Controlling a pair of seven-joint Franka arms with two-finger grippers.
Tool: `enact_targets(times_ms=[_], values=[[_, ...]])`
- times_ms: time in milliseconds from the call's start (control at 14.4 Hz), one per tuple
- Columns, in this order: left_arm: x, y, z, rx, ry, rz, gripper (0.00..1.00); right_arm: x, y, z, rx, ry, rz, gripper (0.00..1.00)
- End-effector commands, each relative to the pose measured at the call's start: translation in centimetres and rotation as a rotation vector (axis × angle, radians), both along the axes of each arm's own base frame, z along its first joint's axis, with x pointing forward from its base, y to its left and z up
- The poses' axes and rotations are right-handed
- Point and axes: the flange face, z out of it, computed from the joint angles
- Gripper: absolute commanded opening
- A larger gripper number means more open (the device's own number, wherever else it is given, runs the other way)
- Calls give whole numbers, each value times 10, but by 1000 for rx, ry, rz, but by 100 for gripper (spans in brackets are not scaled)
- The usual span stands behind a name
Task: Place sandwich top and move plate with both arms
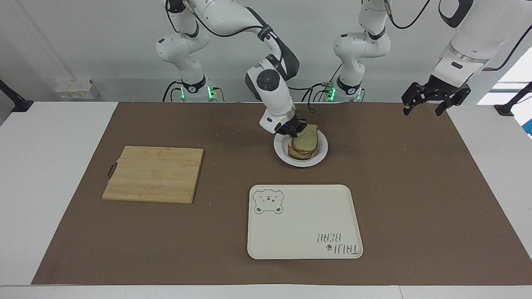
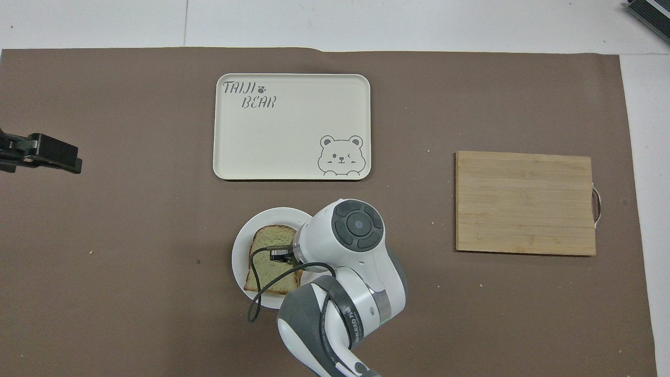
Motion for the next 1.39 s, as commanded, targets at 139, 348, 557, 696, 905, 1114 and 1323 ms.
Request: enact_targets(times_ms=[139, 348, 557, 696, 905, 1114, 1323], values=[[-9, 2, 2, 21, 5, 1, 100, -6, -11, -12, 6, -16, 88, 0], [-9, 2, 2, 21, 5, 1, 100, -5, -11, -11, 21, -47, 167, 0], [-9, 3, 2, 21, 5, 2, 100, -5, -10, -20, 14, -38, 158, 0], [-11, 3, 1, 23, 23, -2, 100, -2, -10, -22, 19, -38, 145, 0], [-19, -15, -2, -89, 45, -7, 100, 8, -15, -19, 16, -54, 157, 100], [-39, -23, -42, -133, 63, -16, 100, 24, -28, -2, 12, -91, 138, 100], [-48, -28, -89, -261, 69, -37, 100, 47, -62, 24, -30, -165, 136, 100]])
